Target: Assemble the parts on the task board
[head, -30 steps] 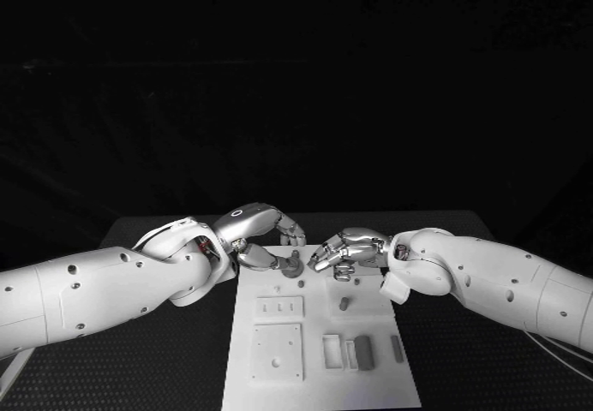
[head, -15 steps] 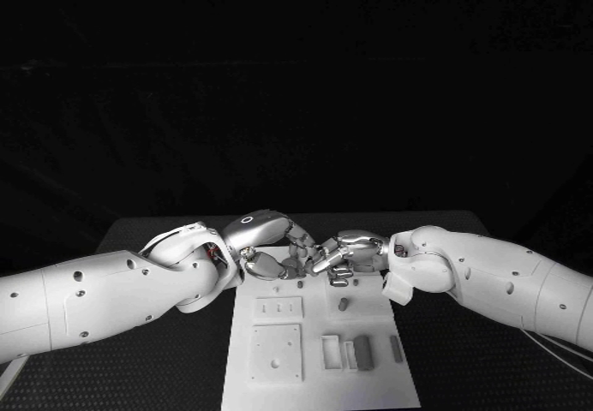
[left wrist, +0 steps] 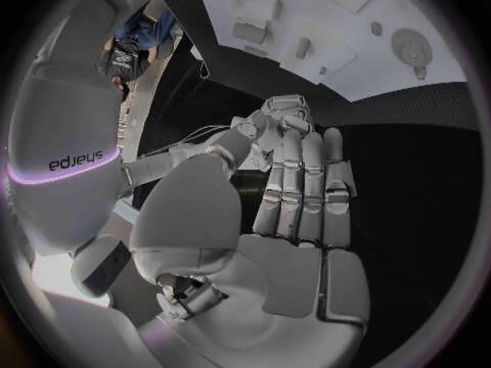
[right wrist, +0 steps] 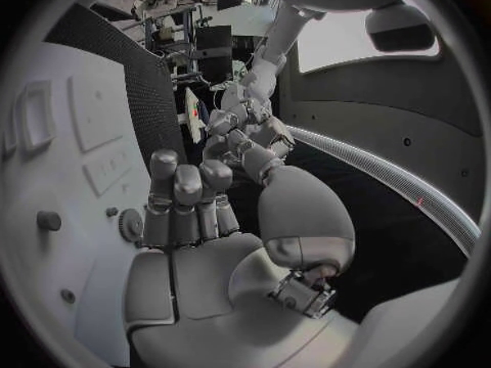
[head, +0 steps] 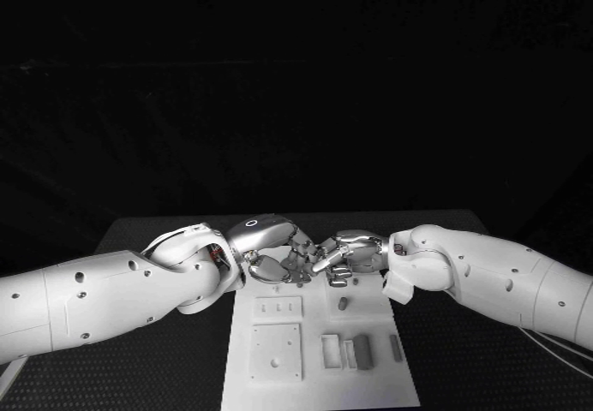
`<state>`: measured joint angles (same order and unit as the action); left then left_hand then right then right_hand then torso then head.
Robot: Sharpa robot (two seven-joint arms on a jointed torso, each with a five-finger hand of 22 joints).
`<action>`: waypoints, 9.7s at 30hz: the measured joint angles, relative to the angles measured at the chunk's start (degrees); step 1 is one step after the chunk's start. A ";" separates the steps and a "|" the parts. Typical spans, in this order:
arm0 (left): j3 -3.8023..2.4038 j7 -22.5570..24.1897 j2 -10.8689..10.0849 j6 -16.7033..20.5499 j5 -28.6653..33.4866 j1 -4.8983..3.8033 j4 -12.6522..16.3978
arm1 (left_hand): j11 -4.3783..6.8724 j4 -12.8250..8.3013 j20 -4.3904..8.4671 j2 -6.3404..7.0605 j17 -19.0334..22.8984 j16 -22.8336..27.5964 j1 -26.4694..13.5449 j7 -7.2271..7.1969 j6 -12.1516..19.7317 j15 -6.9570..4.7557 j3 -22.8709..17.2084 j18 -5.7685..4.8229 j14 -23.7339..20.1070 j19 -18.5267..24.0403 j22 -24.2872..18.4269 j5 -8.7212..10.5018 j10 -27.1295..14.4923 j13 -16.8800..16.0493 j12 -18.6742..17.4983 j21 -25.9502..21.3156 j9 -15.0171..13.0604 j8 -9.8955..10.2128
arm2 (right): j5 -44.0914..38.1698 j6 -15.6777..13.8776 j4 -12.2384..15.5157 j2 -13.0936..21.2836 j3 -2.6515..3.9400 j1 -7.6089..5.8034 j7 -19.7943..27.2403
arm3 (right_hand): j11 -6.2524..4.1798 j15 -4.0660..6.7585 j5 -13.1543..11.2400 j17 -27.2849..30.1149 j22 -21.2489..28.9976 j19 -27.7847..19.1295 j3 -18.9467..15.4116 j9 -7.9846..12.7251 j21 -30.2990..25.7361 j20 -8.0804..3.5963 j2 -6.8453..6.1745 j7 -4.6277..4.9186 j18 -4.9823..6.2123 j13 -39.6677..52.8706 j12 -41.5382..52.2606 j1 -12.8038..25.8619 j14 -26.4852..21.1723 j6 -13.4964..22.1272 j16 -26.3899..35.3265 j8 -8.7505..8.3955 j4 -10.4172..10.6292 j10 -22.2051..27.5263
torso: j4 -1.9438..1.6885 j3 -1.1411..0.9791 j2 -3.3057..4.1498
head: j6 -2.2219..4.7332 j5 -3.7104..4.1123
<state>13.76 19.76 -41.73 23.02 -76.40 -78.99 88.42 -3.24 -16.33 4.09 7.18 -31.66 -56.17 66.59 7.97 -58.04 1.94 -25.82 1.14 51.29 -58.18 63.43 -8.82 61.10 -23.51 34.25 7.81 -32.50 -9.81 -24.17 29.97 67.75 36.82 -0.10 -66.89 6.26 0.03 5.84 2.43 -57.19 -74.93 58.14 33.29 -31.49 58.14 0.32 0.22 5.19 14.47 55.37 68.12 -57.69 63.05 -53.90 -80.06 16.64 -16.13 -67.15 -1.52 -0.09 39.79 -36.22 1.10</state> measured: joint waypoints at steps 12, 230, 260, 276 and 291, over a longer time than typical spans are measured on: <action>-0.01 -0.20 -0.16 -1.43 0.14 0.00 0.07 | 0.27 1.74 0.00 -3.14 0.41 -0.81 -3.14 0.00 0.00 -0.39 -0.71 -0.23 -0.39 0.00 1.06 0.00 -0.71 -0.73 1.02 0.00 0.65 -0.23 | 0.29 0.59 -0.44 -0.15 0.01 0.00 -0.38 | 0.13 -0.02 0.00 0.00 0.00 0.00 0.17 -0.06 0.00 0.00 -0.01 0.11 -0.26 0.00 0.00 -0.01 -0.01 0.11 0.00 -0.03 -0.17 0.02 | 0.02 0.06 0.00 | -0.20 0.16; -0.04 -47.31 7.71 -6.18 0.56 11.89 -9.91 | 5.27 10.96 5.74 -0.92 10.45 -15.27 -14.07 -4.65 -7.27 -6.25 -16.47 -0.29 7.46 -8.78 11.51 6.02 7.63 -5.48 9.01 4.67 -0.21 -9.93 | -10.69 -22.08 -5.38 2.51 2.59 -2.06 3.39 | 2.52 -2.50 0.01 0.95 0.35 -3.58 -5.93 1.37 -2.34 1.75 -4.22 3.66 0.10 -1.41 -1.62 4.04 -3.94 5.51 2.07 -4.13 -0.22 4.56 | 0.35 -0.54 -1.27 | -5.62 -0.20; -0.05 -47.14 8.78 -6.26 0.93 12.28 -11.38 | 5.71 11.36 6.04 -0.39 11.36 -16.66 -15.64 -4.96 -7.82 -6.54 -12.62 -0.29 7.76 -9.09 11.49 6.21 8.24 -6.12 9.01 5.69 -0.37 -10.78 | -11.28 -21.92 -5.43 2.47 2.59 -2.03 3.14 | 2.30 -2.51 0.01 0.94 0.35 -3.58 -5.92 1.41 -2.34 1.75 -4.22 3.67 -0.20 -1.46 -1.62 4.04 -3.93 5.51 2.07 -4.13 -0.22 4.58 | 0.35 -0.58 -1.32 | -6.16 0.11; -0.05 -47.14 8.84 -6.32 1.39 12.35 -11.42 | 5.80 11.54 6.25 0.63 12.06 -16.78 -16.73 -5.12 -7.99 -6.54 -10.27 -0.29 7.76 -8.87 11.48 6.18 8.32 -6.23 9.01 5.77 -0.11 -10.88 | -11.32 -21.82 -5.43 2.48 2.59 -1.99 3.06 | 2.54 -2.60 0.01 0.99 0.34 -3.59 -5.92 1.41 -2.34 1.75 -4.22 3.67 -0.32 -1.49 -1.62 4.04 -4.02 5.51 2.07 -4.13 -0.22 4.80 | 0.35 -0.58 -1.35 | -6.27 0.20; -0.05 -47.15 8.86 -6.27 1.55 12.36 -11.42 | 5.80 10.66 6.25 -0.47 12.47 -17.45 -15.63 -5.12 -7.98 -6.75 -10.04 -0.29 7.97 -8.87 11.52 5.98 8.32 -6.47 9.27 6.19 -0.04 -10.87 | -11.34 -21.75 -5.44 2.48 2.59 -1.94 2.99 | 2.53 -2.60 0.01 0.98 0.39 -3.59 -5.92 1.40 -2.34 1.75 -4.22 3.67 -0.38 -1.55 -1.62 4.04 -4.02 5.51 2.07 -4.13 -0.22 4.77 | 0.32 -0.54 -1.33 | -6.26 0.29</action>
<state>13.71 -27.39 -32.87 16.74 -74.85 -66.63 77.00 2.56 -5.67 10.34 6.71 -19.19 -73.62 50.96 2.85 -66.02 -4.81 -35.86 0.85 59.26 -67.05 74.95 -2.84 69.42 -29.99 43.51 14.00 -32.53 -20.68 -35.51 8.22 62.31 39.30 2.48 -68.83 9.25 2.57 3.23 2.44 -56.21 -74.53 54.55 27.36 -30.09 55.80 2.07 -4.00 8.86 14.09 53.82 66.50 -53.64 59.02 -48.40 -77.99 12.51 -16.35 -62.38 -1.20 -0.63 38.46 -42.48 1.39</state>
